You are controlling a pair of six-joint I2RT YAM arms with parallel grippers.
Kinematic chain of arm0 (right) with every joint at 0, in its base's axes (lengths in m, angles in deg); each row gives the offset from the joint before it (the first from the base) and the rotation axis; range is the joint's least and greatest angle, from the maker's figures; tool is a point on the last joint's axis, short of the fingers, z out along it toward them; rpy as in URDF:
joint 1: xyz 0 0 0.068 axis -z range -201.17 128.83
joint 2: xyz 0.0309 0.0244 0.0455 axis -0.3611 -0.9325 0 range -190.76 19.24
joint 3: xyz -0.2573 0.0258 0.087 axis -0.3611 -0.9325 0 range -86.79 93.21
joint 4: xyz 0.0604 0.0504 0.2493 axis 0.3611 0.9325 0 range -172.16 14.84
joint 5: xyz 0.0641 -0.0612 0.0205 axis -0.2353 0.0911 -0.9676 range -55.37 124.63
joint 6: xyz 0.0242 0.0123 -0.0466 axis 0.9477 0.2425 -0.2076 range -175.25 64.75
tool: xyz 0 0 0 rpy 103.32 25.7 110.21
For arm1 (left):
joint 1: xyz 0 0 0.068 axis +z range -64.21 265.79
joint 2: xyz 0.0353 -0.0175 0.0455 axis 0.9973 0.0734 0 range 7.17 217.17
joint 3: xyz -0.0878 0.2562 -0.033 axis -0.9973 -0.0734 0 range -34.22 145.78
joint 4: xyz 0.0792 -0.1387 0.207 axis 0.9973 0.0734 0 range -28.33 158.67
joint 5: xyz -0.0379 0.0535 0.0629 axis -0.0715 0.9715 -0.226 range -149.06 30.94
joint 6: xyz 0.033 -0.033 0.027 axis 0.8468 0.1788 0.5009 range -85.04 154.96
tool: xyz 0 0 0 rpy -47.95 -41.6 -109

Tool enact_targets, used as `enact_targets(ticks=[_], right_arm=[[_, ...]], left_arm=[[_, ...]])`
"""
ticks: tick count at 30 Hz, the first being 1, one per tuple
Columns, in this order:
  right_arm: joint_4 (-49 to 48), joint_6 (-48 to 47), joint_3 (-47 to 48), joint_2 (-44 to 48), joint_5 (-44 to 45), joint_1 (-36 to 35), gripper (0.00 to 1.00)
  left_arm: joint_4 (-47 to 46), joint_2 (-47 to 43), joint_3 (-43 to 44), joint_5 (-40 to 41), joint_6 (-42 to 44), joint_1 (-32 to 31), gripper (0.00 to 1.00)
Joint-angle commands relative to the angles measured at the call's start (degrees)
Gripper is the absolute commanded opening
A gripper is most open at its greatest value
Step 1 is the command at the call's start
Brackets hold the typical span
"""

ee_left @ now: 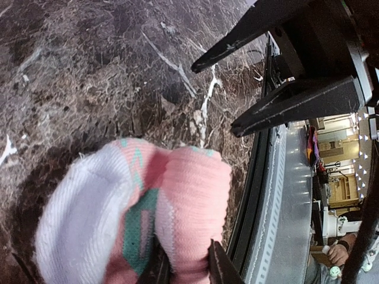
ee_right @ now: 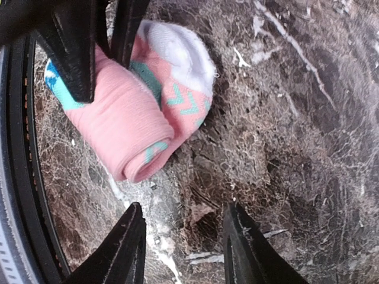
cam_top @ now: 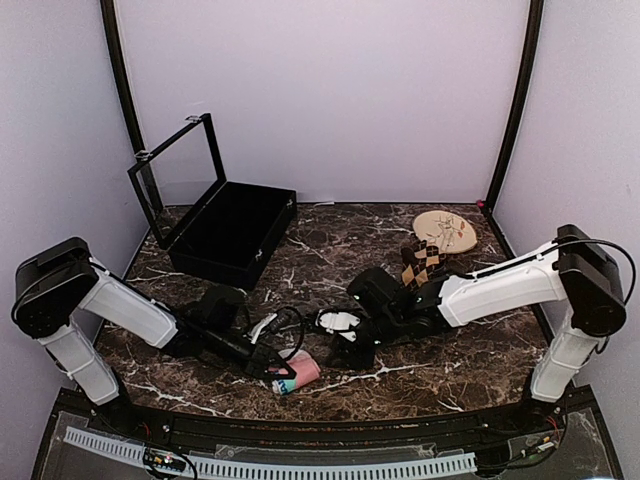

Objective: Roll the socks
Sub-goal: Roll the sock at the center of the board.

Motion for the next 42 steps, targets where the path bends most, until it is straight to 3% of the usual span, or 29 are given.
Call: enact_targets(ticks=[1, 12, 25, 42], right_arm=[[-7.0, -3.0, -3.1, 3.8, 9.2, -3.0, 0.43], [-8.0, -8.3, -1.0, 2.5, 16.9, -10.4, 0.53], [-4.5, -12.6, 4.5, -3.2, 21.3, -17.5, 0.55], [-7.0, -19.5, 5.1, -8.9, 27.8, -18.7, 0.57]], left_arm=[[-3.6, 1.7, -3.1, -5.3, -3.7, 1.2, 0.19], [-10.4, 5.5, -4.5, -10.4, -6.9, 2.3, 0.15], [-16.8, 8.1, -6.3, -13.9, -9.8, 3.9, 0.13], [-21.8, 10.5, -7.2, -18.2, -11.1, 4.3, 0.13]])
